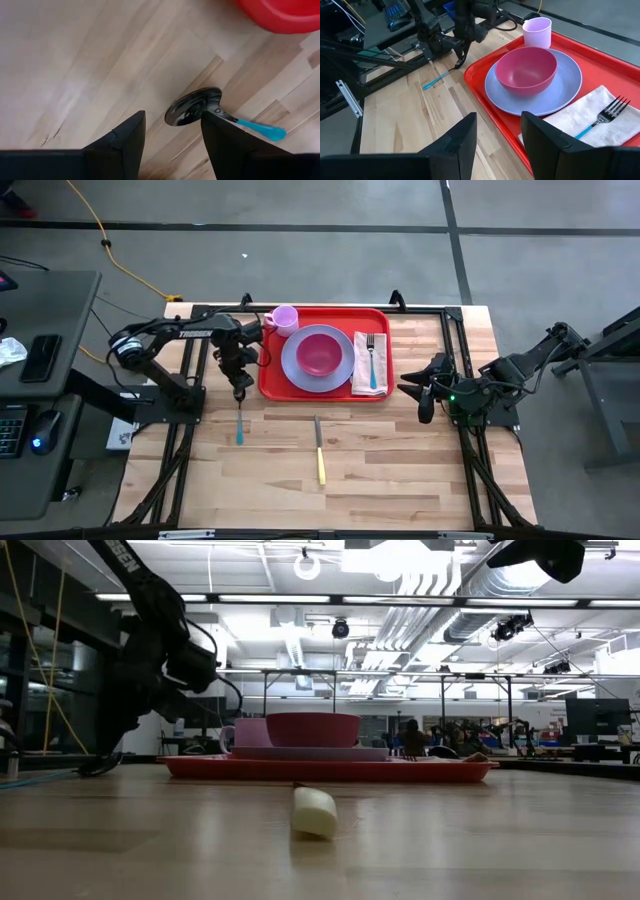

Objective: Set up tray
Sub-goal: Put the blue spoon on the white napkin to the left of the blue fork

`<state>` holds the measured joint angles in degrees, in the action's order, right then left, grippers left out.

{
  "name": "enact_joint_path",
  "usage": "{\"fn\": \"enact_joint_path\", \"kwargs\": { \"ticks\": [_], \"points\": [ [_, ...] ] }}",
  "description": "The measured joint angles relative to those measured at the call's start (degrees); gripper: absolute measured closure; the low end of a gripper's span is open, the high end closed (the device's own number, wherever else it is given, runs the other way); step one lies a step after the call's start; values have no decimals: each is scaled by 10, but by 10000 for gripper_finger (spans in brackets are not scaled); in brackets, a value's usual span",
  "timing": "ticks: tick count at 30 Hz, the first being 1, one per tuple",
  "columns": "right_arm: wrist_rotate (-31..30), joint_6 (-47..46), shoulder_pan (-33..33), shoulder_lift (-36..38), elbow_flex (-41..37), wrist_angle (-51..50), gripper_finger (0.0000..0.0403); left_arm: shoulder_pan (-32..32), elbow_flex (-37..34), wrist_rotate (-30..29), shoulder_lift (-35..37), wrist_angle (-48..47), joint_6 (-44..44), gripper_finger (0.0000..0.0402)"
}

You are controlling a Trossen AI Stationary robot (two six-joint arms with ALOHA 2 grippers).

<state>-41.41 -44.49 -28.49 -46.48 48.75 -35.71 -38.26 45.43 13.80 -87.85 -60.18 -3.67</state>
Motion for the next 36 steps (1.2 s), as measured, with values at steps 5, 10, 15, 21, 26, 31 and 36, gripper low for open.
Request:
{"fn": "enact_joint_path", "kwargs": {
  "ticks": [5,10,15,21,26,31,36],
  "points": [
    [0,0,0,0,0,0,269,0,0,0,-14,1,0,181],
    [0,6,0,0,0,0,269,0,3,0,-21,3,-3,181],
    [0,10,0,0,0,0,269,0,8,3,-21,26,-8,181],
    [0,-4,0,0,0,4,269,0,8,9,-21,60,-22,181],
    [0,-5,0,0,0,8,269,-5,8,3,-21,40,-30,181],
    [-1,-5,0,0,0,9,269,-5,7,-1,-21,27,-39,193],
    [-3,-5,0,0,0,10,269,-4,7,10,-21,42,-43,255]
  ]
}}
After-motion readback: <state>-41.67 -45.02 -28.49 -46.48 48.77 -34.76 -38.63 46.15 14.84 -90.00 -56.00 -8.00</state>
